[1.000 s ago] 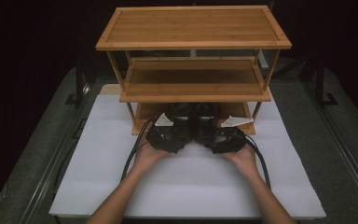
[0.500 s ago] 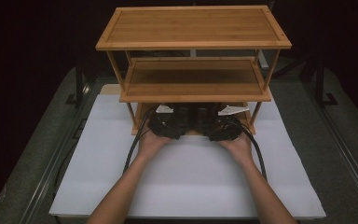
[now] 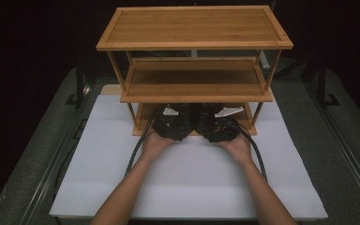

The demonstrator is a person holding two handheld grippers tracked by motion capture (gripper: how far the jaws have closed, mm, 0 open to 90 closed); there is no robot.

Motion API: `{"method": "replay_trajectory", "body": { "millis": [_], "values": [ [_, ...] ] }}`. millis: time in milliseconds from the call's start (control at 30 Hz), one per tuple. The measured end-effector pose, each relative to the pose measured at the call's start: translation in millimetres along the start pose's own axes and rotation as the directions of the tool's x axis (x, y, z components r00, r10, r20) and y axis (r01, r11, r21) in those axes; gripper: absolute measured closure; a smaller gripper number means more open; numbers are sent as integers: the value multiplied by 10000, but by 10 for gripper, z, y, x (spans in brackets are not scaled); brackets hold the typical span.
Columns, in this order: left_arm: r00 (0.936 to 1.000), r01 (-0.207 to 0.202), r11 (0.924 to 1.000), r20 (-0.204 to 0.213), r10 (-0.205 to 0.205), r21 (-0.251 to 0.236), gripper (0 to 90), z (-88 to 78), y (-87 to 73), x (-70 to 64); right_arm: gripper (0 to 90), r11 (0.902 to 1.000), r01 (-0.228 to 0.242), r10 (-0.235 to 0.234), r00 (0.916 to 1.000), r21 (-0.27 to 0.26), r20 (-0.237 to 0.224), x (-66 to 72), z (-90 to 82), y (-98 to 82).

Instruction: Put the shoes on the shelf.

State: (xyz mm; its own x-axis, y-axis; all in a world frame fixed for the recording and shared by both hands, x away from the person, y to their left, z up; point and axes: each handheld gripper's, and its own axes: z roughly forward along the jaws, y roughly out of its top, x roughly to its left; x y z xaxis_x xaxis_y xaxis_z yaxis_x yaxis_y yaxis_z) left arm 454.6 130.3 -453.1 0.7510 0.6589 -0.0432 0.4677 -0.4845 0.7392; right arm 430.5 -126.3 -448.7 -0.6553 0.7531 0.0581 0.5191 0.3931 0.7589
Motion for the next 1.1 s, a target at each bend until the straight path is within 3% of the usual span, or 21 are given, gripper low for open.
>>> {"method": "replay_trajectory", "body": {
  "millis": [233, 300, 467, 667, 867, 1100],
  "values": [
    [9999, 63, 10000, 93, -63, 19, 24, -24, -16, 18, 137, 10000, 12, -12, 10000, 19, -15, -17, -18, -23],
    [9998, 105, 9999, 147, -105, -2, 25, -63, -16, 21, 147, 9998, -84, 78, 9995, -192, -310, -9, -62, -28],
    [9999, 46, 10000, 165, -45, -11, 25, -194, -37, 30, 134, 9995, 40, -47, 9997, -307, -228, -5, -209, -54],
    [9993, -344, 9989, 133, 340, 328, 25, -439, -152, 39, 129, 9997, -206, 207, 9998, -100, 32, -14, -441, -165],
    [9996, -251, 9992, 134, 248, 300, 25, -691, -269, 11, 121, 9997, -140, 145, 9995, -203, 264, -16, -662, -260],
    [9992, -362, 9992, 192, 360, 150, 25, -1037, -543, -27, 77, 9997, -176, 181, 9991, -143, 374, -4, -932, -490]
  ]
}}
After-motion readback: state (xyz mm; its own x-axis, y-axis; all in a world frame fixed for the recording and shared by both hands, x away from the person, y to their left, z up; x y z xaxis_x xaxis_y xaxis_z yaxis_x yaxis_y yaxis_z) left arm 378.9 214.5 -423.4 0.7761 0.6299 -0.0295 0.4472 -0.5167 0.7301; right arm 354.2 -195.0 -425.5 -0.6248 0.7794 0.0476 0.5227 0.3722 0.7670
